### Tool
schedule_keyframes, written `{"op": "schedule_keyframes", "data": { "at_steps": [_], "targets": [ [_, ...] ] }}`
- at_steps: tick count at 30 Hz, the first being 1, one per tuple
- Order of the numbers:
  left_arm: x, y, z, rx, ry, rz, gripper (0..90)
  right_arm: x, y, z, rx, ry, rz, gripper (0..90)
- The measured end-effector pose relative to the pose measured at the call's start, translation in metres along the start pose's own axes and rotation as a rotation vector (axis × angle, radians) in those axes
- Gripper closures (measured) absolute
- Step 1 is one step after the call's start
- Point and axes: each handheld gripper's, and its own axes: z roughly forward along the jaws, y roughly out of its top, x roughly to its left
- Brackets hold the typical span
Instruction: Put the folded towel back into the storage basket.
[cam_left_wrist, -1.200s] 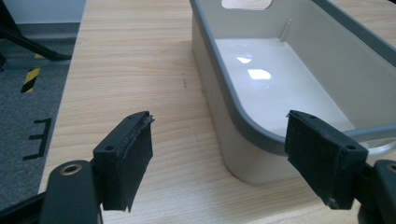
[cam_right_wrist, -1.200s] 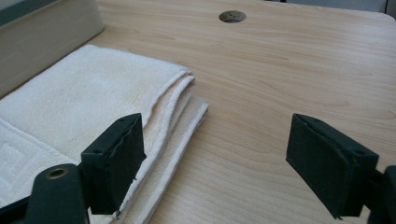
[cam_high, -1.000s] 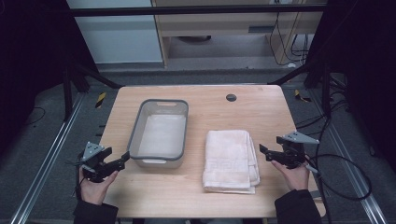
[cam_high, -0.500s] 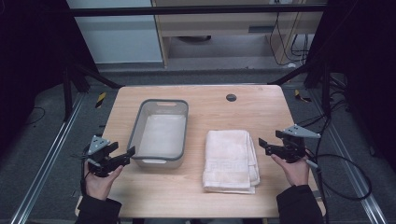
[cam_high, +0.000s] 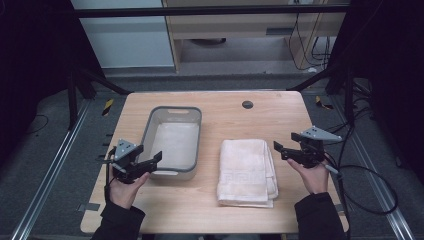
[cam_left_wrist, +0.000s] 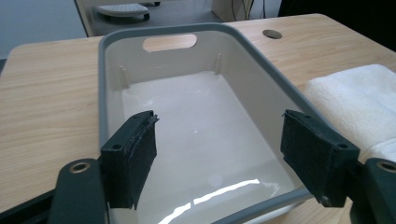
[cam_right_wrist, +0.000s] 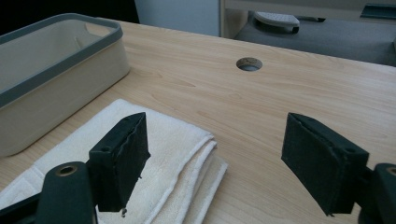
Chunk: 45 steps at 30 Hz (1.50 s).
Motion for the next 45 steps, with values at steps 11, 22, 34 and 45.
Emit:
{"op": "schedule_keyframes", "data": {
  "at_steps": [11, 22, 34, 45],
  "targets": [
    [-0.037, 0.007, 0.020, 0.003, -0.064, 0.047, 26.3, 0.004, 0.008, 0.008, -0.015, 0.021, 0.008, 21.8],
    [-0.073, 0.007, 0.039, 0.023, -0.122, 0.105, 27.7, 0.007, 0.014, 0.016, -0.002, 0.034, -0.015, 21.4],
    [-0.097, 0.002, 0.045, 0.025, -0.167, 0.138, 30.8, 0.009, 0.016, 0.028, 0.018, 0.034, 0.000, 20.7],
    [-0.112, -0.003, 0.053, 0.048, -0.209, 0.148, 31.0, 0.010, 0.011, 0.037, 0.053, 0.032, -0.015, 22.3]
  ]
}}
